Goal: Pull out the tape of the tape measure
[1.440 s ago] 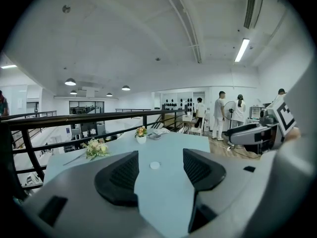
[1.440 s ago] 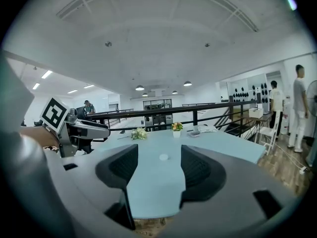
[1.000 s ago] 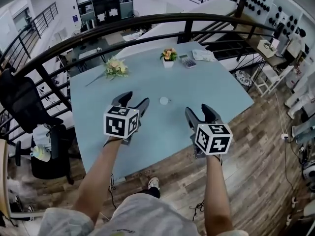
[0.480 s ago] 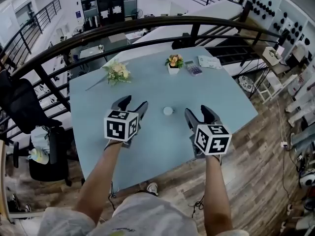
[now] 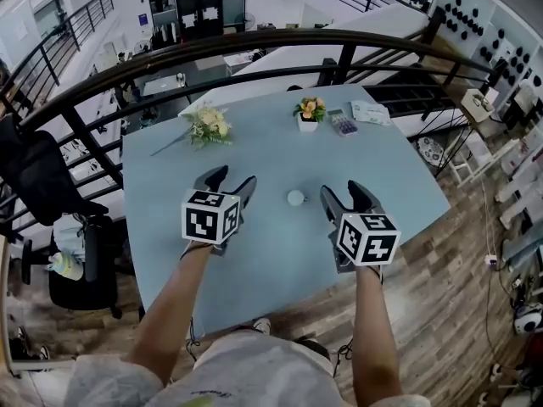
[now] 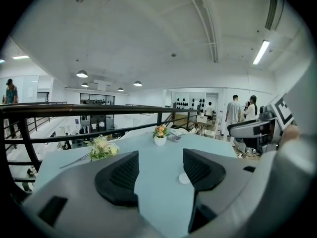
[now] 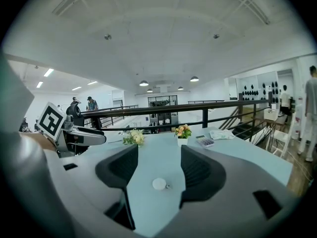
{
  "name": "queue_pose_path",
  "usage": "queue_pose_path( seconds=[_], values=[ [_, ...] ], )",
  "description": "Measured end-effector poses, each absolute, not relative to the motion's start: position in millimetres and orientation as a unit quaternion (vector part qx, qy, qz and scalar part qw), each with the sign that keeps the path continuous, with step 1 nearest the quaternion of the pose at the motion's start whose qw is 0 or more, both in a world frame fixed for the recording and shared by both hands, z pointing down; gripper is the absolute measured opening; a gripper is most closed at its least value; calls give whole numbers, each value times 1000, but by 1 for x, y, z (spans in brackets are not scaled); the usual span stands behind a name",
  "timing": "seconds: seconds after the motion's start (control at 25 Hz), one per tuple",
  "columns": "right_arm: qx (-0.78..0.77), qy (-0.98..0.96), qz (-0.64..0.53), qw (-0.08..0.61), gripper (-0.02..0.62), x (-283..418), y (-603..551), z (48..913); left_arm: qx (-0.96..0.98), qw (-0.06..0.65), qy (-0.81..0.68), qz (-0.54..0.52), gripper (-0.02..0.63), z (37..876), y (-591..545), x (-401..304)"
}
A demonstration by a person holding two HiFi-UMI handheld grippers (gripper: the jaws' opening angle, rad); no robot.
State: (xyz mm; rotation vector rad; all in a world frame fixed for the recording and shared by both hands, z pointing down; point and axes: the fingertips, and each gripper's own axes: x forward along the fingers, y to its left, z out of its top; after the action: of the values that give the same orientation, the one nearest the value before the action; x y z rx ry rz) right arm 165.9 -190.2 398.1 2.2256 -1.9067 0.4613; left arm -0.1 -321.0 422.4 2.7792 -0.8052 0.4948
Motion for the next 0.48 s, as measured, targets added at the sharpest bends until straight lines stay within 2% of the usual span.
queue_pose_path(
  seconds=[0.48],
  values=[
    [721, -670, 150, 93, 255, 183, -228, 407, 933, 100, -306, 161, 279, 428, -345, -1]
  ],
)
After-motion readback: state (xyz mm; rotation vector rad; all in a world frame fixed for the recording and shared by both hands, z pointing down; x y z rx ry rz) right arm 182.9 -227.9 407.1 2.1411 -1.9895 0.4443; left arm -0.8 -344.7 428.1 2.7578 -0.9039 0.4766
